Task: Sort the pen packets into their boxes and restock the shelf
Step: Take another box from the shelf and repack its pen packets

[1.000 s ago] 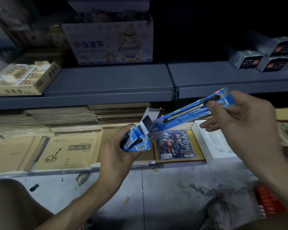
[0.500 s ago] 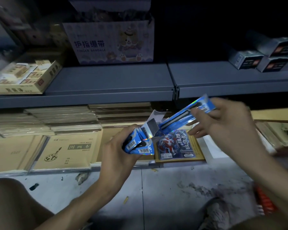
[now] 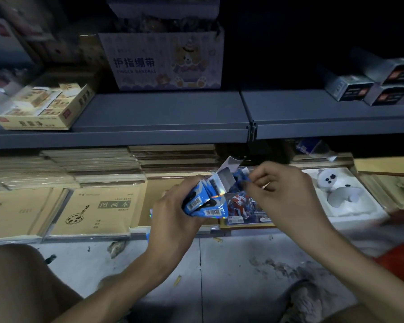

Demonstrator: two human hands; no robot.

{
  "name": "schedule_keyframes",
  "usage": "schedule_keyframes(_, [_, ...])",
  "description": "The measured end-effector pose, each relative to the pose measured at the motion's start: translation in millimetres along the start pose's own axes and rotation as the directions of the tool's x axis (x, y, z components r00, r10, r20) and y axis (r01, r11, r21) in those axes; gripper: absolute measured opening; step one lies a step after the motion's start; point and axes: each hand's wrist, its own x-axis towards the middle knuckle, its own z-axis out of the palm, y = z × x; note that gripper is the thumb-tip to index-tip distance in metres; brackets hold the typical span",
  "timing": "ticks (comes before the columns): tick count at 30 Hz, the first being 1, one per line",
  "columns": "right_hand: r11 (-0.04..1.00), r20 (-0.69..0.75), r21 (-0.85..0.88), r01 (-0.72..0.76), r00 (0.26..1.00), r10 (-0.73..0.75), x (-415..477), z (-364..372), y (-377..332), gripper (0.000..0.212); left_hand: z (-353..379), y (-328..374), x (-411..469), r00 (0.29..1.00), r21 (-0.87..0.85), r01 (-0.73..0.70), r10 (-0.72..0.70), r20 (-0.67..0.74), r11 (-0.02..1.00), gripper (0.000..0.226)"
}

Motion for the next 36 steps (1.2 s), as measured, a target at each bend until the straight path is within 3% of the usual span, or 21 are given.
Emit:
schedule_keyframes(5, [0.997,-0.086,0.026,0.072,0.994,-0.069,0.4,-6.7,-2.5,0.014,1.3,-1.5,0.7,1.000,-0.013,-0.009,0.009,0.007,1.000,0.058])
schedule_keyframes(13, [1.000,0.029,-0.012,0.014,0.999,-0.014,2.2,3.9,1.1,0.035,9.3,-1.1,-0.8,1.000,-0.014,-0.006,0.006,-0.002,1.000,0.052])
schedule_keyframes(15, [1.000,0.019,0.013,0.015,1.000,-0.015,1.5,2.4,-0.6,0.029,9.8,-2.2,0.0,1.000,0.003,-0.015,0.015,0.000,1.000,0.048])
schedule_keyframes(17, [0.995,-0.079,0.093,0.018,0.997,-0.011,-1.6,-0.3,-4.9,0.017,9.2,-3.0,2.6,1.000,0.001,0.004,-0.004,0.011,1.000,0.051])
schedule_keyframes(19, [0.985,-0.161,0.170,0.034,0.987,-0.007,-10.2,-4.4,-12.7,0.029,7.1,-2.9,5.3,1.000,0.014,0.022,-0.022,0.013,1.000,0.055])
schedule_keyframes(22, [0.981,-0.020,0.191,-0.015,1.000,0.019,-30.4,-0.7,-30.2,0.047,5.0,-3.0,7.6,0.999,-0.010,0.046,-0.046,0.004,0.999,0.051])
schedule_keyframes(24, [0.991,0.078,0.127,-0.045,0.996,0.036,-39.7,9.6,-35.9,0.040,6.3,-2.3,8.2,0.999,-0.014,0.042,-0.042,0.003,0.999,0.050])
schedule_keyframes(27, [0.985,0.114,0.161,-0.055,0.993,0.037,-40.6,22.2,-30.8,0.017,10.9,-0.2,7.6,0.999,0.029,0.036,-0.037,0.025,0.999,0.048])
schedule_keyframes(30, [0.969,0.086,0.237,-0.069,0.995,0.050,-36.7,16.3,-25.6,0.029,12.3,-1.0,7.5,0.999,0.028,0.046,-0.046,0.017,0.999,0.046])
schedule_keyframes(36, [0.881,-0.030,0.471,-0.032,0.998,0.053,-23.8,-23.5,-33.6,0.016,4.6,-7.0,17.9,0.994,-0.060,0.112,-0.112,0.012,0.992,0.046])
